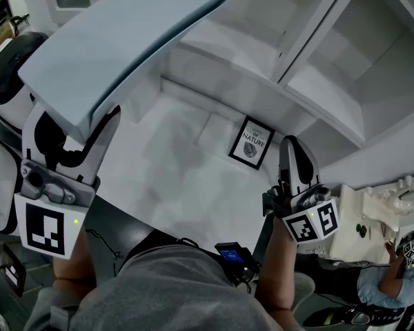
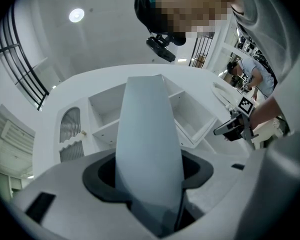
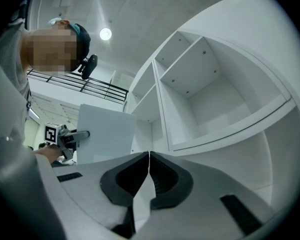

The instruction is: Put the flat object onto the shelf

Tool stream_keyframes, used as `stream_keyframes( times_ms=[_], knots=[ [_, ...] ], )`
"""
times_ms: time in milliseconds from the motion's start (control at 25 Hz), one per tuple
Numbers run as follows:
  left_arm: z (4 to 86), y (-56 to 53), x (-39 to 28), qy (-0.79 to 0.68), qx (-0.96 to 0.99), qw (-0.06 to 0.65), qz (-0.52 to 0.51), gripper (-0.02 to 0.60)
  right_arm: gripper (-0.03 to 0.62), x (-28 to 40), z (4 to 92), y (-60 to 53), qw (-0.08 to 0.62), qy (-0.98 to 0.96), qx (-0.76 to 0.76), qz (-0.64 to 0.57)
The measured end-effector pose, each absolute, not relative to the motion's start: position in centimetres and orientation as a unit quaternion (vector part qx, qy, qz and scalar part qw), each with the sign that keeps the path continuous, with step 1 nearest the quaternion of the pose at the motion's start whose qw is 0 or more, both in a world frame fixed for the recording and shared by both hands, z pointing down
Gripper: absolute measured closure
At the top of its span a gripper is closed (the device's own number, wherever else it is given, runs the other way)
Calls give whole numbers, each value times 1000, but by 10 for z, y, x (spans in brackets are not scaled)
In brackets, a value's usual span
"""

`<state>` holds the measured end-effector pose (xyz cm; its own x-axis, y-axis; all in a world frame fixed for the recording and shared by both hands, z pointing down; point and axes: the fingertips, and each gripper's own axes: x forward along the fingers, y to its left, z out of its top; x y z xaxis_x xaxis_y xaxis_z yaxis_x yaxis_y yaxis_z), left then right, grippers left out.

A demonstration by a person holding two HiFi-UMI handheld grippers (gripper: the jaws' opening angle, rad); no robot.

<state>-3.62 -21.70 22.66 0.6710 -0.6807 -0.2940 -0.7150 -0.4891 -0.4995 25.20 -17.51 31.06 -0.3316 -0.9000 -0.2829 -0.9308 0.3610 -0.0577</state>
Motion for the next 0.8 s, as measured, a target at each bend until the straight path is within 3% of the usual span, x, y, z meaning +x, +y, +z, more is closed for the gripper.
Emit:
stream_keyframes(
  times_ms=[800],
  knots=[
    [175, -208, -21, 387, -840, 379, 34, 313, 566, 262, 294, -174, 147, 810, -562, 75]
  ],
)
